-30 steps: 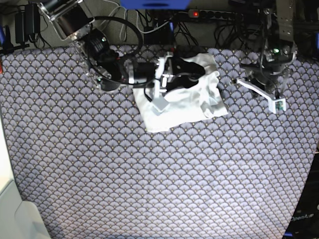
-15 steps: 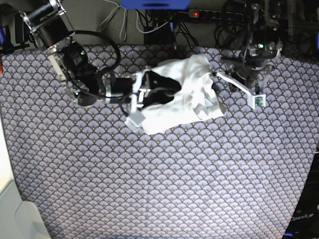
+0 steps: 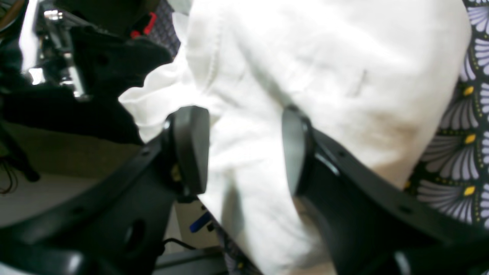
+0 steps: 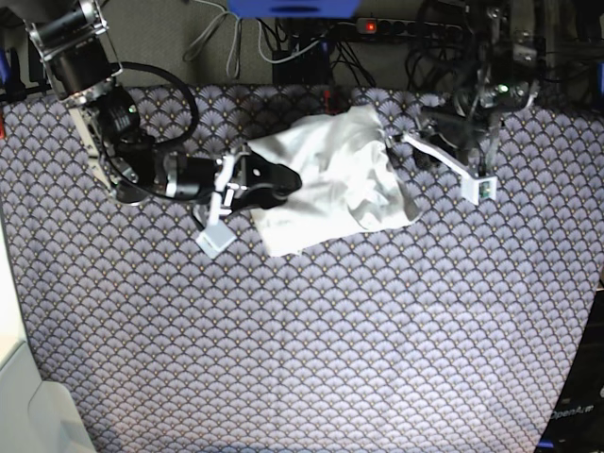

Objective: Fold the T-shirt properly

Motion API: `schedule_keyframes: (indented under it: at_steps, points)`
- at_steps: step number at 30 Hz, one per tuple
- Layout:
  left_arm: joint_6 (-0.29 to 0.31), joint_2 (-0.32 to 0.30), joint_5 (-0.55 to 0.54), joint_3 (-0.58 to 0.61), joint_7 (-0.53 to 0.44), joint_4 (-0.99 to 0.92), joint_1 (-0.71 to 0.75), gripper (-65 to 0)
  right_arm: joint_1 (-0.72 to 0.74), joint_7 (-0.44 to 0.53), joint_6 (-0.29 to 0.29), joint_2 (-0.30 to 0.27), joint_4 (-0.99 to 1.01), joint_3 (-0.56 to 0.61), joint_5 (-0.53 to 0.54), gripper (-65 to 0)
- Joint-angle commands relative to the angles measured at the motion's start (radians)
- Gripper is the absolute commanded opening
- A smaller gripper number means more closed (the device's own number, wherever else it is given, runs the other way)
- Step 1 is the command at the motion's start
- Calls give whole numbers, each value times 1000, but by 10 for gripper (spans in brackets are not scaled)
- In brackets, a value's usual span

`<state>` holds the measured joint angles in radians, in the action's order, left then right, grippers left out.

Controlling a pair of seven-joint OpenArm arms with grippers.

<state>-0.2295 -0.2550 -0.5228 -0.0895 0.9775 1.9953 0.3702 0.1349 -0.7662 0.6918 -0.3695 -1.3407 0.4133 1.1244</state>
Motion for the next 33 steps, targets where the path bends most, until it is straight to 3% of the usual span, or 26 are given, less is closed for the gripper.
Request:
schedule_keyframes:
  at_steps: [1,4,9,14,15,18,25,33]
  points:
    - [0,-23,-38,-11,5,15,-6,-572,19,15,6,-9,-12,-4,21,-337]
    - [0,-73,-156,-26,17,19,-4,-442,19,15,6,-7,-12,-3,21,-337]
    - [17,-129,-391,-126,19,19,22,-278,19,15,6,-7,-12,-3,21,-337]
    - [227,-139,-586,-255,25,9,22,-170,19,15,6,-7,-12,-3,21,-337]
    - [267,-129,-600,-272,25,6,17,-158,18,15,6,-7,-12,-1,21,-337]
    - [312,-99,-581,-283,27,5,-7,-144,18,15,6,-7,-12,-1,21,-337]
    - [318,-66,-512,-168,27,-138,-72,-144,18,15,6,-10,-12,-1,21,-337]
    - [319,-65,-512,-99,21,-242,-124,-144,18,15,6,-10,-10,-1,21,-337]
